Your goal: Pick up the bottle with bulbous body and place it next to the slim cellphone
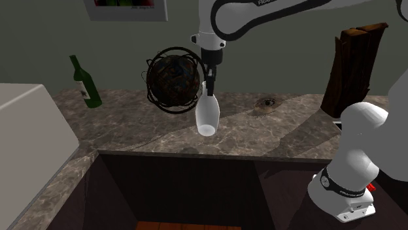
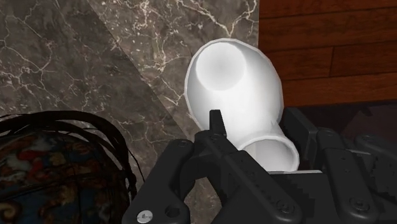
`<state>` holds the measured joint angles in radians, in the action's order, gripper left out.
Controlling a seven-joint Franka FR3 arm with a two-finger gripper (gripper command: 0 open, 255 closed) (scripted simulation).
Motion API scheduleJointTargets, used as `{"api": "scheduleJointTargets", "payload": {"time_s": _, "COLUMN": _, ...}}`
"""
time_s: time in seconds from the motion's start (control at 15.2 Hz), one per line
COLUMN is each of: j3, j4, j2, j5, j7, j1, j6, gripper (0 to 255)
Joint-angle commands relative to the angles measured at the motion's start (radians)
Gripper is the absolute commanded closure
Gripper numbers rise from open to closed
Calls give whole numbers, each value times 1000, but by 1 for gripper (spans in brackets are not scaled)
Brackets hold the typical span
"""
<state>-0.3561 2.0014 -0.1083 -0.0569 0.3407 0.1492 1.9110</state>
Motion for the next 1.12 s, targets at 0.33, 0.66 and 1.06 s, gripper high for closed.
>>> {"api": "scheduleJointTargets", "payload": {"time_s": 0.33, "j3": 3, "j4": -83, "j2": -9, "j5": -1, "j7": 0, "j1": -1, "j6": -91, "gripper": 255}}
{"api": "scheduleJointTargets", "payload": {"time_s": 0.66, "j3": 4, "j4": -151, "j2": -9, "j5": 0, "j7": 2, "j1": -3, "j6": -159, "gripper": 255}}
{"api": "scheduleJointTargets", "payload": {"time_s": 1.06, "j3": 5, "j4": -241, "j2": 0, "j5": 3, "j7": 6, "j1": -3, "j6": -241, "gripper": 255}}
